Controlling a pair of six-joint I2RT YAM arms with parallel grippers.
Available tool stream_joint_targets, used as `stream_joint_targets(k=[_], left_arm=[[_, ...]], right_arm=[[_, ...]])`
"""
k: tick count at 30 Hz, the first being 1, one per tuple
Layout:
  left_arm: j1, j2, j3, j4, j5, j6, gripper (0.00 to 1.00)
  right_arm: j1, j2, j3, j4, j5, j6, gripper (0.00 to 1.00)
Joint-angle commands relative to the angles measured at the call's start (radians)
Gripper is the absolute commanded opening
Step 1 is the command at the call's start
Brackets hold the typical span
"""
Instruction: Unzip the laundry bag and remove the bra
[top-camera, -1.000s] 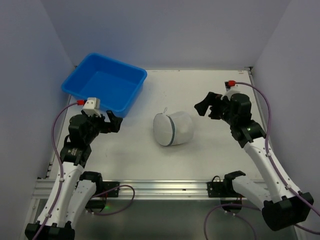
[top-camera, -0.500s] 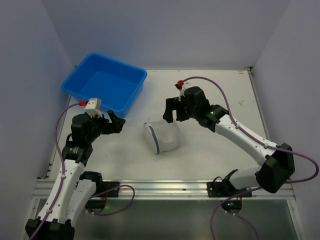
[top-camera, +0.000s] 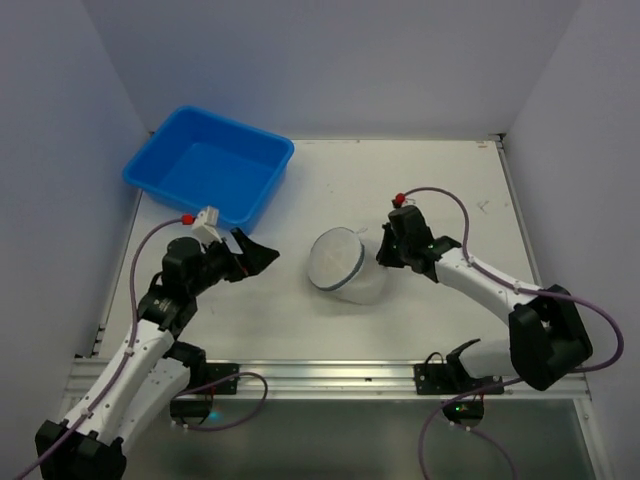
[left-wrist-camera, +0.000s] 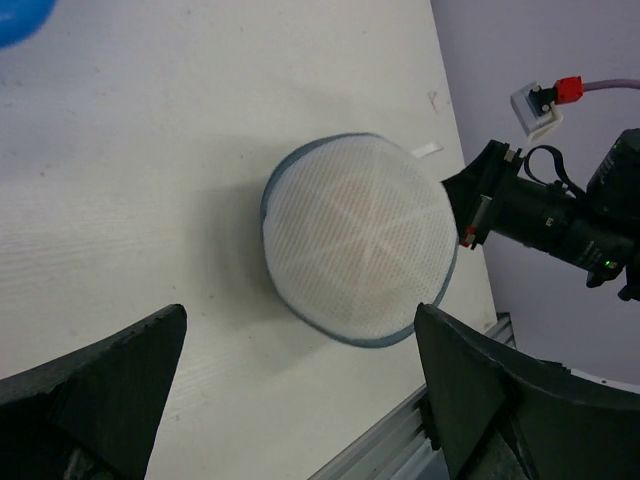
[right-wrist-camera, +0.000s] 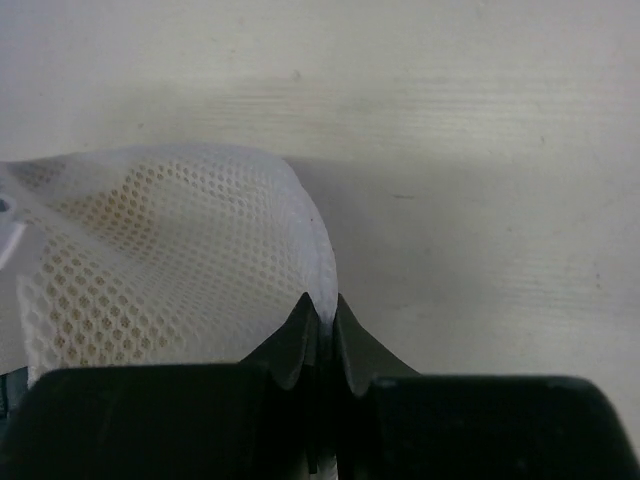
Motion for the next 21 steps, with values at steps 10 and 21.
stream_joint_targets(k=[10,21], left_arm=[[-0.524,0.282,-0.006,0.288,-0.345,-0.284,1.0],[-0.674,0.381,0.009,0.469,-0.523,-0.465,1.0]], right_arm=[[-0.109,-0.334,-0.598,0.599,-0.156,0.471,0.0],[0.064,-0.325,-0.713,0.878,0.025,0.657,0.0]])
